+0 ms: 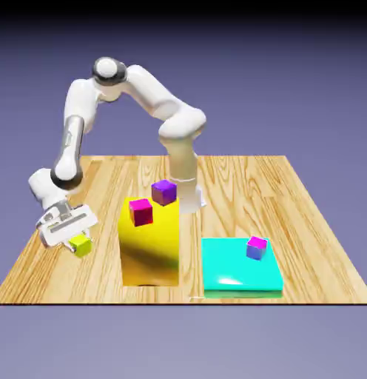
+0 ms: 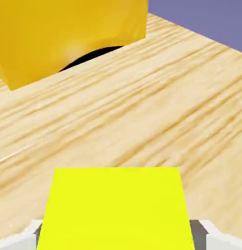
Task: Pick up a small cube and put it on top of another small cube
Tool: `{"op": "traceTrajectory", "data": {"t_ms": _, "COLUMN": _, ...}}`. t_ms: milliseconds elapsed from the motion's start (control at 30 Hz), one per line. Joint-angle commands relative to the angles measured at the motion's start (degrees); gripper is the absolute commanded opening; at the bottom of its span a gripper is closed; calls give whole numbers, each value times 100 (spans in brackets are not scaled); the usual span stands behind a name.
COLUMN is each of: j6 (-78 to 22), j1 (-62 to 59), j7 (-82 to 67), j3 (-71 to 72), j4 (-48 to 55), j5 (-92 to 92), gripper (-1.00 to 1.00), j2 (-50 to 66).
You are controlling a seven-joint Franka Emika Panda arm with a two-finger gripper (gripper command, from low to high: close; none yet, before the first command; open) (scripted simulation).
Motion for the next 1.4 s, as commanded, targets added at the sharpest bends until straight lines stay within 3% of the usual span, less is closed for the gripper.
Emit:
{"op": "traceTrajectory", "data": {"t_ms": 0, "j6": -115, "j1": -146, "j7": -24, "j3": 190, "j4": 11, "j5": 62, "gripper": -100, "j2": 120}}
{"op": "traceTrajectory", "data": {"t_ms": 1367, "j6": -1248, "j1": -4441, "j7": -927, "j3": 8703, "j4": 122, "j5": 1738, "gripper": -100, "j2": 3337}}
